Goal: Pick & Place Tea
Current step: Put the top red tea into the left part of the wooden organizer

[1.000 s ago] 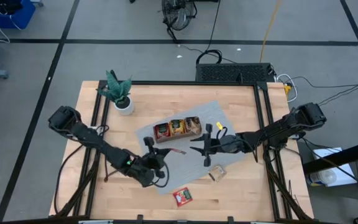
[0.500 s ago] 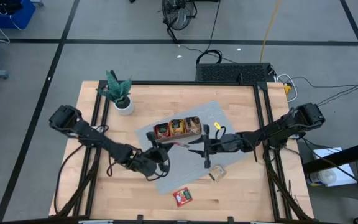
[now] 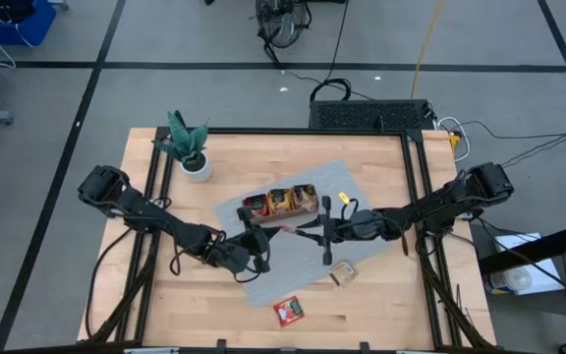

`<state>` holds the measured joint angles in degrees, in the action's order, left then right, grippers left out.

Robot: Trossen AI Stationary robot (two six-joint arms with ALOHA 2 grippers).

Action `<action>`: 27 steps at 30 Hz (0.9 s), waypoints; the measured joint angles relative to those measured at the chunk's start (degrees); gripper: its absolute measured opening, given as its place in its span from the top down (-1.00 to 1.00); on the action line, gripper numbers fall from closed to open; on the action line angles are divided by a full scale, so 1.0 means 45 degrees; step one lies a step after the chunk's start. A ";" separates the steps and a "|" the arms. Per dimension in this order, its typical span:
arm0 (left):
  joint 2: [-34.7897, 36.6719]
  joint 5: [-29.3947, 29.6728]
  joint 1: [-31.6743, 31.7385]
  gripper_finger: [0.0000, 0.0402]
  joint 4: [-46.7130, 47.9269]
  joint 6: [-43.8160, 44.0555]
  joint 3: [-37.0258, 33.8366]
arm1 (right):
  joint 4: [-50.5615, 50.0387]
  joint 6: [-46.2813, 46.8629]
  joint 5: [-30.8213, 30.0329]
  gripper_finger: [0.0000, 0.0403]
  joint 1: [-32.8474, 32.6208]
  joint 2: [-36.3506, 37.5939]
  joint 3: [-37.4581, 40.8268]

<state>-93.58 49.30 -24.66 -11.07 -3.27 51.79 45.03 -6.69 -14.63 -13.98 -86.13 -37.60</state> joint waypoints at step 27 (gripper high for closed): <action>-0.0015 -0.5677 0.1209 0.80 0.2331 0.3645 0.1657 | -1.4470 0.0999 0.0168 1.00 -0.0918 -0.0779 -0.6403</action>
<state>-93.65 23.75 -19.21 -0.58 13.13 59.25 -20.09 -2.20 -13.87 -18.11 -89.63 -66.42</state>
